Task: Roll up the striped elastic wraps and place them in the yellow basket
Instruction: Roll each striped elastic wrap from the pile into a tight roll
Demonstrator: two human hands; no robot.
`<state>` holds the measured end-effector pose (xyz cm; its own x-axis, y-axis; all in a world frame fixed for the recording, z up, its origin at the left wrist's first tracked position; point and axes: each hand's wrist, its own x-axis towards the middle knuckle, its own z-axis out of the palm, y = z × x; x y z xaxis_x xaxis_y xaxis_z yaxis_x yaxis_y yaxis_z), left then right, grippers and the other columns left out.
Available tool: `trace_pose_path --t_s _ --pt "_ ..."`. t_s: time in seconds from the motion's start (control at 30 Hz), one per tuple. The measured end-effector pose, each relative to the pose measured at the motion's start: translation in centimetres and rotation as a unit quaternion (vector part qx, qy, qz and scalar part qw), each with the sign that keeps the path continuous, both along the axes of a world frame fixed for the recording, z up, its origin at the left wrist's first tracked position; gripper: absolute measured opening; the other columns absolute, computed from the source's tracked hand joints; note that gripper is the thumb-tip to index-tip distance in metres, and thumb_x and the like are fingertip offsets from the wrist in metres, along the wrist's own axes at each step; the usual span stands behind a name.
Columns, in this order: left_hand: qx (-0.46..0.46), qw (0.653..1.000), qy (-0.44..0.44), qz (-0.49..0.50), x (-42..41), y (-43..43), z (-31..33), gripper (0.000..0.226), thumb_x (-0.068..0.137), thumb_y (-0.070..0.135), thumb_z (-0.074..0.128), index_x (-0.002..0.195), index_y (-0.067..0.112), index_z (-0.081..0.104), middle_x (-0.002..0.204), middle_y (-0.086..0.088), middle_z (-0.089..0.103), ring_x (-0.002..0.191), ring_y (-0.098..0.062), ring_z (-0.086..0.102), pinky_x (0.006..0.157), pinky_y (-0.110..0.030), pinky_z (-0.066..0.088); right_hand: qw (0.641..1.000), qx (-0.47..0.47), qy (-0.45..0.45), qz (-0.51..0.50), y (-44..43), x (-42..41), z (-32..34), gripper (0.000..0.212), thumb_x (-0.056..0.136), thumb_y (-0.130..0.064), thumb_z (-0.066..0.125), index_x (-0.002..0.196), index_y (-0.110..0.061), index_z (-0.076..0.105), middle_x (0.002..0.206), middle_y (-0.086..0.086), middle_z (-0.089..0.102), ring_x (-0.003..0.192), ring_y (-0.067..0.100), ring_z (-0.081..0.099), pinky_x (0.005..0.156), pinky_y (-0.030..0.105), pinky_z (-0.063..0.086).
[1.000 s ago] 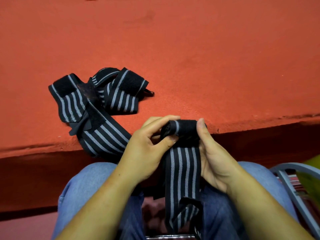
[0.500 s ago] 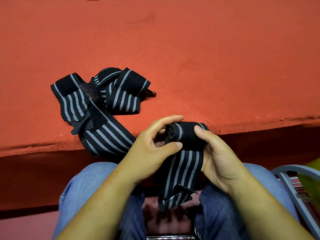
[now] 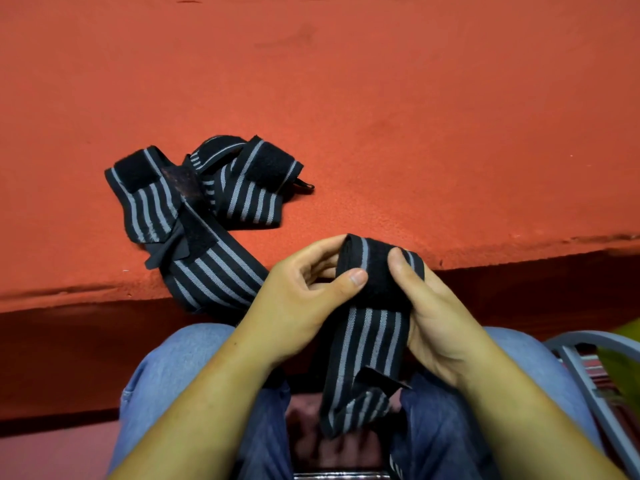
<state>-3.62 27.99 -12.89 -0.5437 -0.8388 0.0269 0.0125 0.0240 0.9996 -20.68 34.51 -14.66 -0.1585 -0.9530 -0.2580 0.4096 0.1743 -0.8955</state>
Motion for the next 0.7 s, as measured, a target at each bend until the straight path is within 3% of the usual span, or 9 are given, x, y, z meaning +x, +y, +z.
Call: trace_pose_path --t_s 0.13,0.23,0.33,0.4,0.57,0.7 --pt "0.008 1.000 -0.008 -0.006 -0.06 -0.01 -0.15 0.040 0.094 0.010 0.071 0.133 0.016 0.065 0.120 0.009 0.076 0.114 -0.005 0.070 0.091 -0.012 0.051 0.998 -0.022 0.062 -0.021 -0.08 -0.04 -0.19 0.056 0.090 -0.049 0.071 0.130 -0.011 0.063 0.125 0.021 0.072 0.120 0.039 0.069 0.111 0.061 0.047" --pt "0.011 0.999 -0.028 -0.027 -0.11 0.08 -0.23 0.034 0.095 0.013 0.071 0.129 0.017 0.068 0.120 0.007 0.076 0.114 -0.008 0.070 0.093 -0.015 0.051 0.993 -0.032 0.099 -0.046 -0.10 -0.04 -0.20 0.048 0.082 -0.060 0.078 0.112 -0.023 0.071 0.119 0.018 0.075 0.114 0.038 0.071 0.107 0.064 0.050" --pt "0.013 0.999 -0.045 -0.025 -0.12 0.14 -0.19 0.029 0.095 0.016 0.073 0.124 0.022 0.071 0.116 0.006 0.077 0.109 -0.013 0.072 0.093 -0.021 0.055 0.993 -0.040 0.106 -0.045 -0.04 0.07 -0.03 0.035 0.085 -0.055 0.079 0.105 -0.027 0.072 0.115 0.017 0.076 0.110 0.037 0.073 0.104 0.062 0.053" --pt "0.020 0.999 -0.041 -0.018 -0.08 0.12 -0.22 0.028 0.094 0.015 0.074 0.121 0.021 0.072 0.114 0.003 0.078 0.108 -0.016 0.073 0.093 -0.023 0.056 0.994 -0.034 0.094 -0.043 0.01 0.15 0.07 0.036 0.086 -0.049 0.077 0.109 -0.023 0.070 0.116 0.018 0.075 0.111 0.038 0.073 0.105 0.061 0.052" --pt "0.012 0.999 -0.030 0.008 -0.01 0.02 -0.46 0.023 0.094 0.012 0.074 0.117 0.019 0.074 0.111 0.000 0.078 0.107 -0.023 0.073 0.095 -0.025 0.057 0.999 0.002 0.032 0.004 0.07 0.29 0.52 0.061 0.088 -0.049 0.066 0.133 -0.008 0.062 0.123 0.019 0.074 0.117 0.035 0.071 0.109 0.055 0.050" --pt "-0.001 1.000 -0.012 0.018 -0.08 0.09 -0.42 0.024 0.095 0.010 0.073 0.117 0.019 0.073 0.111 -0.001 0.078 0.107 -0.023 0.073 0.092 -0.024 0.057 0.999 0.023 -0.004 0.028 0.03 0.18 0.66 0.061 0.096 -0.050 0.056 0.138 -0.006 0.061 0.128 0.020 0.072 0.121 0.035 0.069 0.111 0.052 0.048"
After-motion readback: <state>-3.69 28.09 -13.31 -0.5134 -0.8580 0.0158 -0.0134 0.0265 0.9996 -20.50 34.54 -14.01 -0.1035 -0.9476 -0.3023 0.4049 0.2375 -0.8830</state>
